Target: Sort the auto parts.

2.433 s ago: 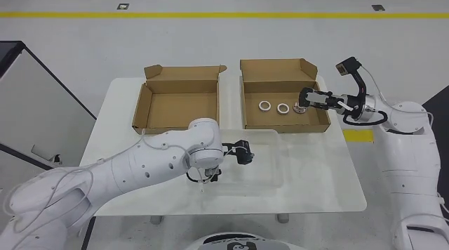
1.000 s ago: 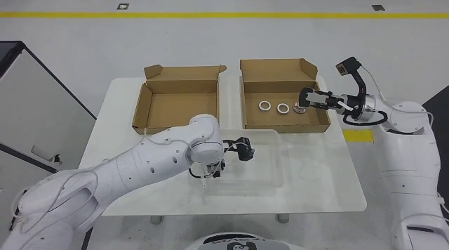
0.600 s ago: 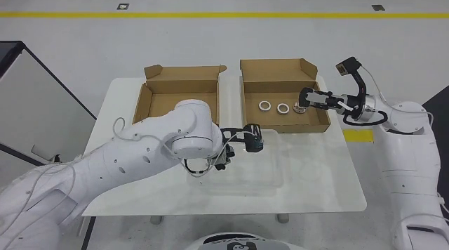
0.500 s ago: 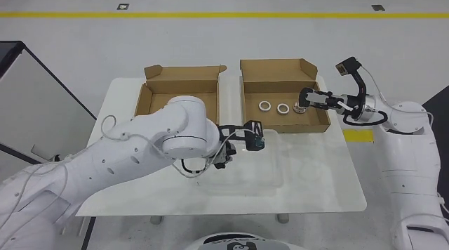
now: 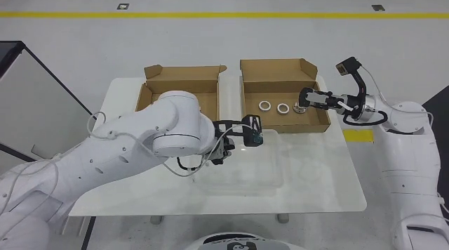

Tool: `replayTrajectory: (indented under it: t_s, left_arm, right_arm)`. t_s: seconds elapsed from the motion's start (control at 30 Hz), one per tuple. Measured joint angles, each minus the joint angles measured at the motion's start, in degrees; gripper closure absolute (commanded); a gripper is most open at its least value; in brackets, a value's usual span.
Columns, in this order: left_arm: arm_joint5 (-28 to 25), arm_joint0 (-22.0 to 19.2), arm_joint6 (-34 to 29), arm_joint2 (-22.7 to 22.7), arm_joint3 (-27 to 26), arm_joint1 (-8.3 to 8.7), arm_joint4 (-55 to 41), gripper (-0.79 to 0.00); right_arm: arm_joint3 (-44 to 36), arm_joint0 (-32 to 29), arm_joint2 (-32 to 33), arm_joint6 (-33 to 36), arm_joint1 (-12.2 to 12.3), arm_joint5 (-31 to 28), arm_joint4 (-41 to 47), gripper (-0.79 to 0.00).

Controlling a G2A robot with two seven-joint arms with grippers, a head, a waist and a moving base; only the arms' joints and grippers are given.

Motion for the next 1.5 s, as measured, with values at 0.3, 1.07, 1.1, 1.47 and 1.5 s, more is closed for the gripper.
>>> replayTrajectory:
  t_s: [0.3, 1.07, 1.1, 1.47, 1.5]
  left_arm:
    - [-1.94, 5.85, 12.37, -18.56, 1.27, 3.93, -14.95, 0.0]
    - [-30.06, 24.44, 29.75, -42.23, -0.53, 7.5, -57.88, 0.0]
    - [-30.06, 24.43, 29.75, -42.18, -0.55, 7.5, -57.89, 0.0]
    - [-30.66, 25.76, 36.09, -42.4, 0.03, 6.94, -58.54, 0.0]
    - [-31.05, 25.93, 37.42, -42.42, 0.43, 6.81, -58.48, 0.0]
  right_arm:
    - [0.0, 0.0, 0.0, 0.0, 0.0, 0.0, 0.0, -0.785]
    - [0.0, 0.0, 0.0, 0.0, 0.0, 0.0, 0.0, -0.785]
    - [0.0, 0.0, 0.0, 0.0, 0.0, 0.0, 0.0, -0.785]
    - [0.0, 0.0, 0.0, 0.0, 0.0, 0.0, 0.0, -0.785]
    - [0.0, 0.0, 0.0, 0.0, 0.0, 0.0, 0.0, -0.785]
